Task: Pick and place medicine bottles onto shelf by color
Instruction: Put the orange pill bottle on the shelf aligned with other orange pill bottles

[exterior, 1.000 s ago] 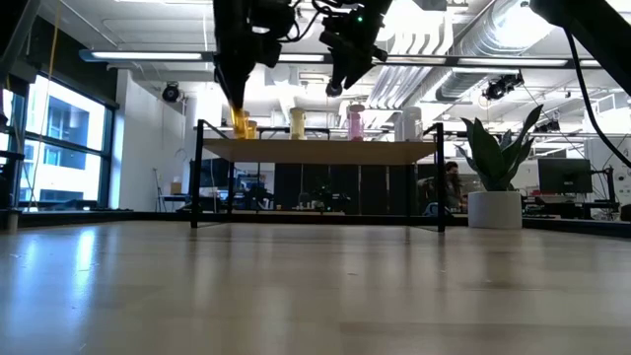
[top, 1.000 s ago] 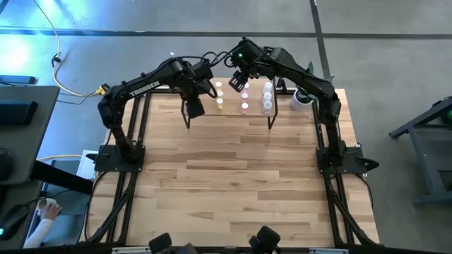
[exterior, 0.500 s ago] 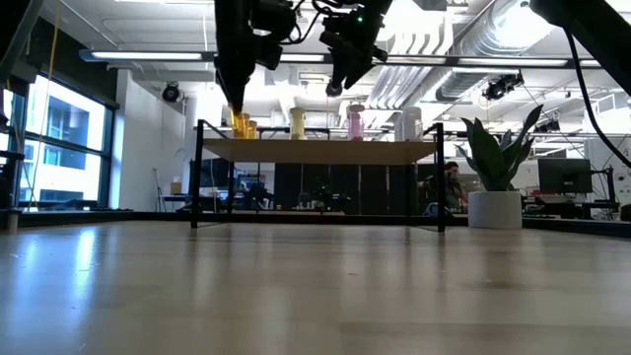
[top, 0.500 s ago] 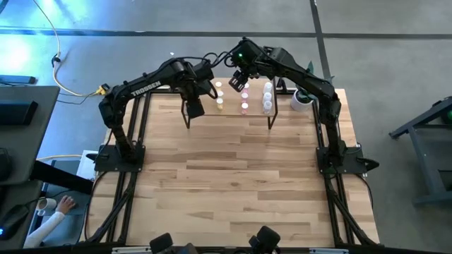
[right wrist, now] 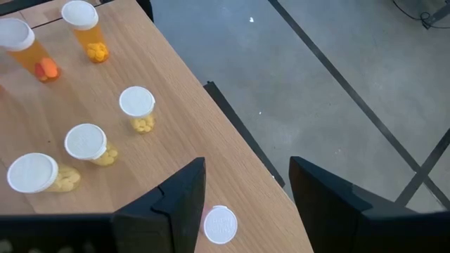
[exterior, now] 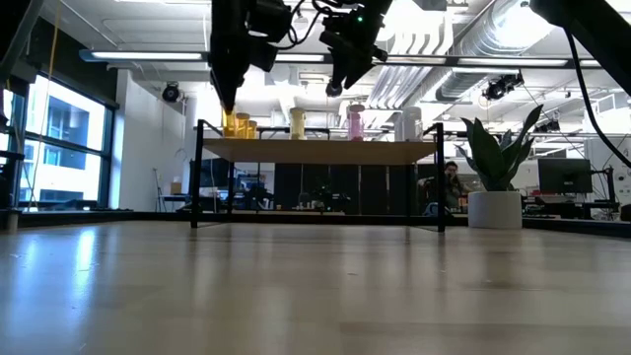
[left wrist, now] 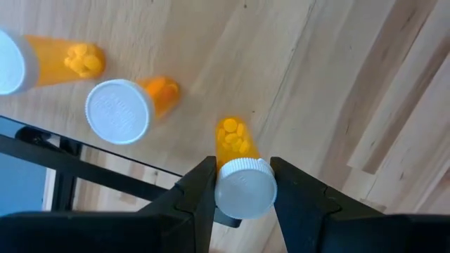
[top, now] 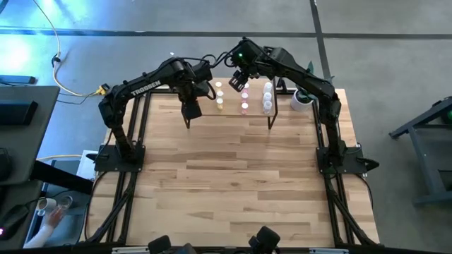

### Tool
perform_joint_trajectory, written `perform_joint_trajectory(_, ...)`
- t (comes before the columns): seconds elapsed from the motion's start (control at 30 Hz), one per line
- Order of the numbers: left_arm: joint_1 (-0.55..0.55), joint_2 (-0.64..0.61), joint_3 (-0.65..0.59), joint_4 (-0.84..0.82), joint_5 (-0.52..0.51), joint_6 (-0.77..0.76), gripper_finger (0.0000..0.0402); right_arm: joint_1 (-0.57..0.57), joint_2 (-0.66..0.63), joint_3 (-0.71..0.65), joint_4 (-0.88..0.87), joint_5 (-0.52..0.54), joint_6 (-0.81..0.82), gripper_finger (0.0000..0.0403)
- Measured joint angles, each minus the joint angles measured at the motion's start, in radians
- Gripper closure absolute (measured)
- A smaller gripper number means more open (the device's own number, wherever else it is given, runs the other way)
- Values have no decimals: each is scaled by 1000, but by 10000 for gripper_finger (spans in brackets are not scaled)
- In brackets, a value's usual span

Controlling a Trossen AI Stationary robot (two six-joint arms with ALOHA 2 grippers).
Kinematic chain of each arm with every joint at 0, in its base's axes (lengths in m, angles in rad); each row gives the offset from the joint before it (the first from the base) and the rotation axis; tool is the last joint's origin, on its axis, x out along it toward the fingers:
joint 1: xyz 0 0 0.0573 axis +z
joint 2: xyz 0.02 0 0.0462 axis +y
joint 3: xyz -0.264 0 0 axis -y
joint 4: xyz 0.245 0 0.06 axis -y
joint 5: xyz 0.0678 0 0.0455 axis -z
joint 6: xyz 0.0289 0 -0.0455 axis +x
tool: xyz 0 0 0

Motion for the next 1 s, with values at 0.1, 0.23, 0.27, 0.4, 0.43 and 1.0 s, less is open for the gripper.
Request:
perform_joint_trajectory(0.1, 0, 0, 0, 7, 0, 0, 287, 0, 0, 0, 0, 0, 0, 206)
perform_joint_trajectory(0.23, 0, 0, 0, 32, 0, -7, 287, 0, 0, 0, 0, 0, 3, 206)
perform_joint_trajectory(0.27, 0, 0, 0, 35, 0, -8, 287, 0, 0, 0, 0, 0, 8, 206)
perform_joint_trajectory(0.4, -1, 0, 0, 36, 0, -16, 287, 0, 0, 0, 0, 0, 21, 206)
perform_joint_trajectory(0.43, -1, 0, 0, 36, 0, -15, 287, 0, 0, 0, 0, 0, 21, 206)
perform_joint_trajectory(1.0, -10, 9, 0, 28, 2, -16, 287, 0, 0, 0, 0, 0, 21, 206)
